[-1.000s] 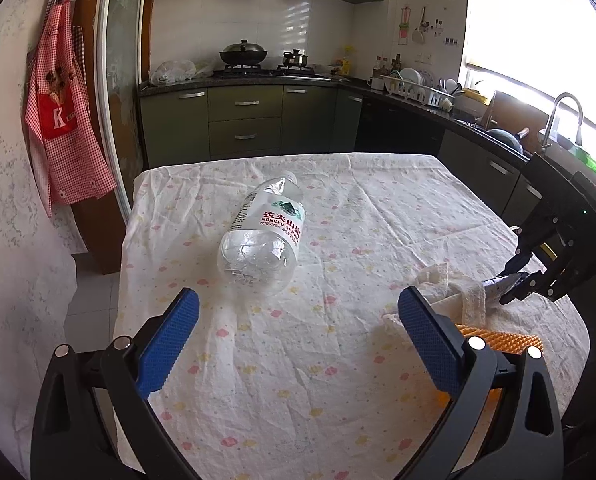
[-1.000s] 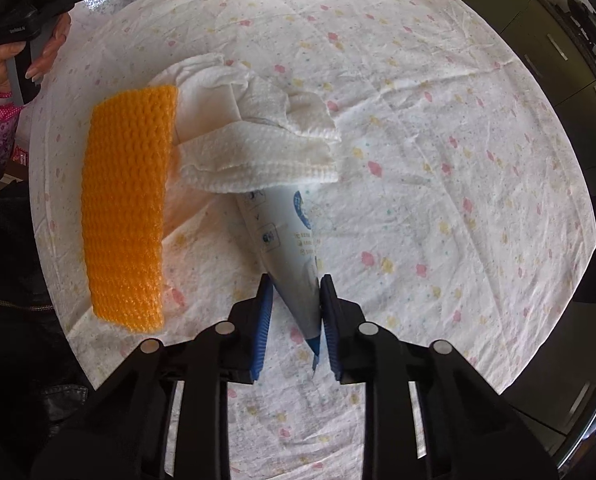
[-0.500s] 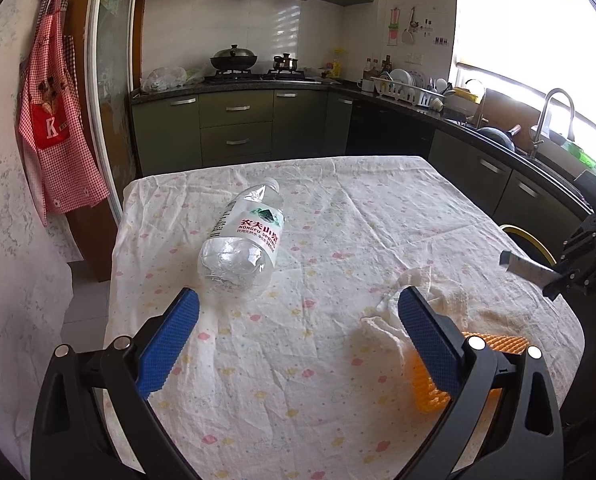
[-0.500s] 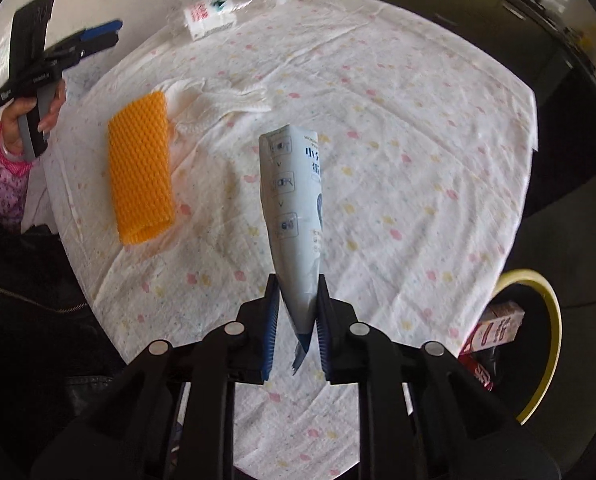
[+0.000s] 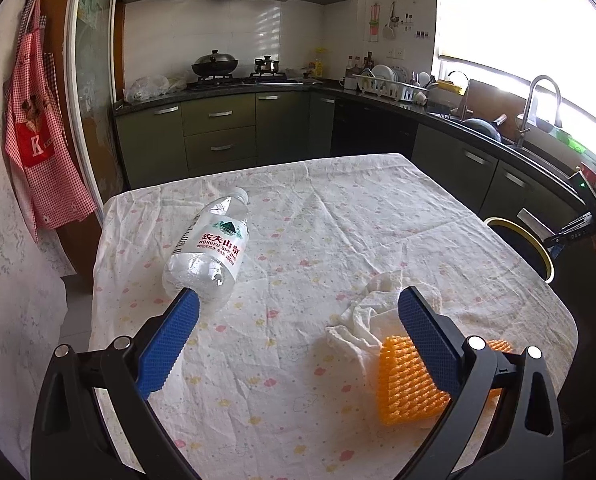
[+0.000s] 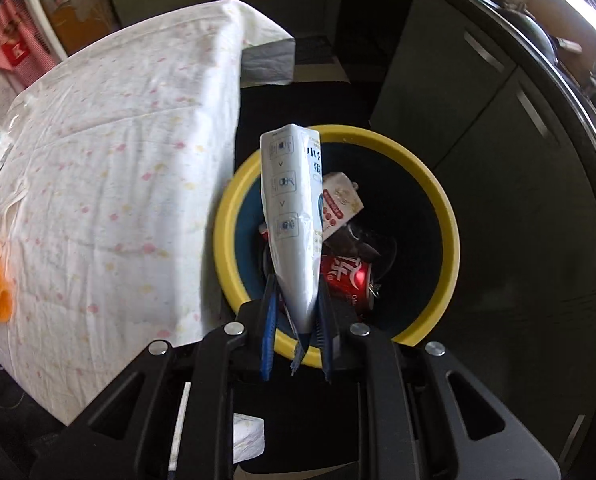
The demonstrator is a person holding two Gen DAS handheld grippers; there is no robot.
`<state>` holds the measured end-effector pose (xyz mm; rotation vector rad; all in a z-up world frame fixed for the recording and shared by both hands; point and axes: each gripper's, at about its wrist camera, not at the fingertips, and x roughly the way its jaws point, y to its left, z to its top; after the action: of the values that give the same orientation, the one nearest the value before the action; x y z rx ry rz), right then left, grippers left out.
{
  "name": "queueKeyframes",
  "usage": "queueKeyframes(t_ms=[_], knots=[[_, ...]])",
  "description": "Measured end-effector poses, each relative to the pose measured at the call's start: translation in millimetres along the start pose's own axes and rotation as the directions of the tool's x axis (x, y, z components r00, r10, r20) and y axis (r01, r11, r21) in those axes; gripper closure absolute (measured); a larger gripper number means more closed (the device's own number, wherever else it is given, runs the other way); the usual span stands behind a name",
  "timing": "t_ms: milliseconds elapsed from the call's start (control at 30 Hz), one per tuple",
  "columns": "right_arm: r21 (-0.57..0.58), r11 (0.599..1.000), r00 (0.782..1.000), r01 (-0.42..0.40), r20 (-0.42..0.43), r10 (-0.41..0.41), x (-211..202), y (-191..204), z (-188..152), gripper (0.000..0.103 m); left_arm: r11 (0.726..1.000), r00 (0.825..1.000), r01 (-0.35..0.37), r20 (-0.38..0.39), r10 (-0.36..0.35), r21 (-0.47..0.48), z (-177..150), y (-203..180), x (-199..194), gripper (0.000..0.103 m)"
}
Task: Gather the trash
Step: 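Carry the white tube over the yellow bin and open the right gripper, then move the left gripper to the clear water bottle and close on it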
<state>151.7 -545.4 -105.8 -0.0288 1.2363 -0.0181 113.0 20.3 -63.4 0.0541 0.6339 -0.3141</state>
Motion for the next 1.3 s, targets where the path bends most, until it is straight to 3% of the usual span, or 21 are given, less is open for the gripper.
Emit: queueKeyframes(t_ms=[67,100,167,300,533,667,833,1000,1300], knots=[[0.065,0.998,1.0,0.016,-0.003,-0.016,13,-15,6,0.081,1.0,1.0,-0.003,-0.004,0.003,0.007,1,-2,1,0.005],[0.096,0.995,1.0,0.014,-0.001,-0.014,19,-23,9,0.066,1.0,1.0,-0.003,-0.006,0.003,0.01,2,-3,2,0.005],[0.158,0.987,0.999,0.032,0.011,-0.034,24,-35,10,0.048,1.0,1.0,-0.008,-0.01,0.008,0.015,3,-4,3,0.005],[0.221,0.975,0.998,0.014,0.054,-0.026,22,-36,0,0.048,1.0,1.0,-0.007,-0.018,0.008,0.019,4,-5,5,0.005],[0.225,0.973,0.99,-0.038,0.141,0.006,-1,-7,-32,0.044,1.0,0.998,0.005,-0.069,-0.005,-0.011,5,2,25,0.005],[0.218,0.973,0.986,-0.071,0.161,0.036,-6,7,-43,0.041,0.999,0.994,-0.03,-0.103,0.031,0.011,14,7,39,0.005],[0.197,0.976,0.985,-0.094,0.162,0.062,-4,21,-42,0.041,0.998,0.989,-0.044,-0.139,0.051,0.048,42,23,66,0.005],[0.175,0.978,0.982,-0.114,0.168,0.084,-4,36,-38,0.041,0.99,0.973,-0.115,-0.191,0.128,0.078,66,43,105,0.005],[0.14,0.983,0.981,-0.118,0.171,0.094,-10,51,-27,0.041,0.996,0.952,-0.078,-0.293,0.085,0.036,68,68,156,0.005]])
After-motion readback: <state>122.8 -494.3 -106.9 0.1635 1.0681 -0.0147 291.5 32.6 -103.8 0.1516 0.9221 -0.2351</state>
